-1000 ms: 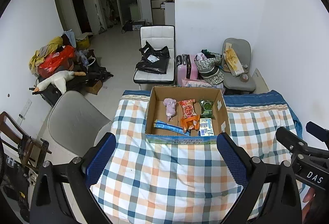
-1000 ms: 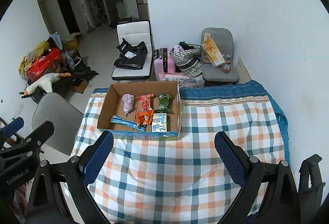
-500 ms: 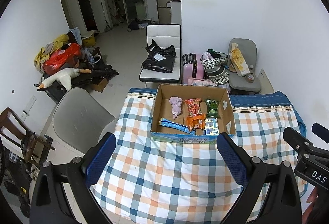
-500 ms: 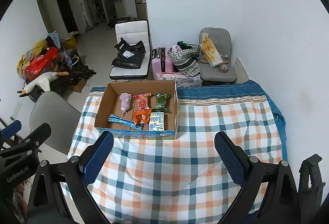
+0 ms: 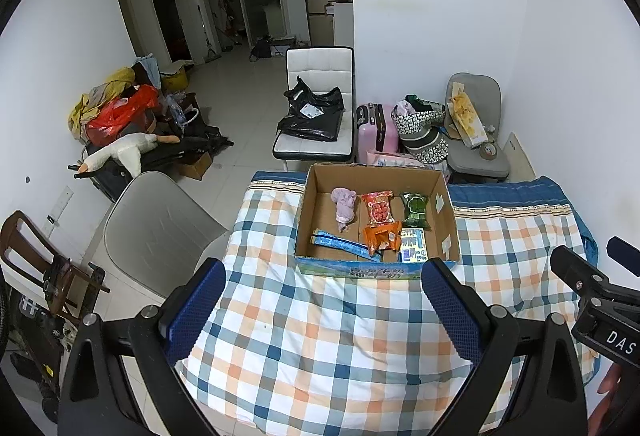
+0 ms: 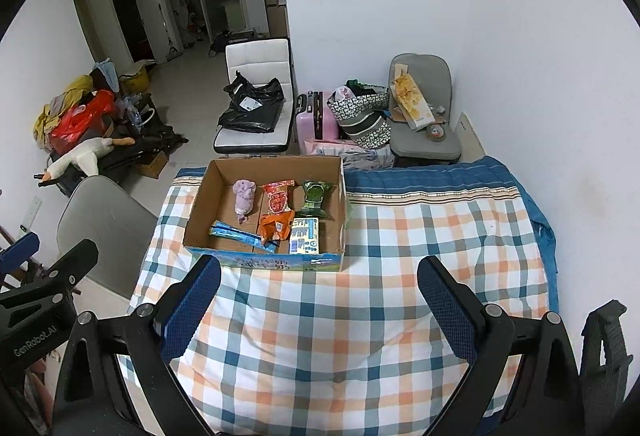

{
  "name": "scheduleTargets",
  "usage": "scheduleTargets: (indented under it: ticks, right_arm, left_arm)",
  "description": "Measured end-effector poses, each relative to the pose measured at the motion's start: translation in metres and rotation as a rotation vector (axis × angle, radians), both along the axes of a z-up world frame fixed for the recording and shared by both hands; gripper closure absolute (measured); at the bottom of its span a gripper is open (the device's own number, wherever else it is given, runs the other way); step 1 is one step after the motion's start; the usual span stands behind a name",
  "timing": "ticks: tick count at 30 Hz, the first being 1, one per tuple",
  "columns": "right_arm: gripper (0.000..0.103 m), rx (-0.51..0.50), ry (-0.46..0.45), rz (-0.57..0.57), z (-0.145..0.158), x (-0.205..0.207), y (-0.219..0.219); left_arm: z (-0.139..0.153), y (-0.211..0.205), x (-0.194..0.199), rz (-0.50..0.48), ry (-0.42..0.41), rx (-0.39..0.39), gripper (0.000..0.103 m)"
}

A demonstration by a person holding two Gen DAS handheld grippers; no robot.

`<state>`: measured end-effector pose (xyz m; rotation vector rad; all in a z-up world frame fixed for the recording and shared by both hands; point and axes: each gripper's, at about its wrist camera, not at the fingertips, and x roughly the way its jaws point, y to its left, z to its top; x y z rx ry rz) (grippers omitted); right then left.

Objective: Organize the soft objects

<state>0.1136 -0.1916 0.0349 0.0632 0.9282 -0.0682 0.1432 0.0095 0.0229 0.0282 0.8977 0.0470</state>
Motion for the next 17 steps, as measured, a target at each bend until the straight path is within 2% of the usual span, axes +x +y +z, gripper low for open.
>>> scheduleTargets:
  ticks: [17]
  right_arm:
    - [0.003,0.0,0.001,0.004,0.0004,0.0014,-0.001]
  left_arm:
    - [-0.0003,0.001,0.0008,0.0,0.001,0.001,0.002]
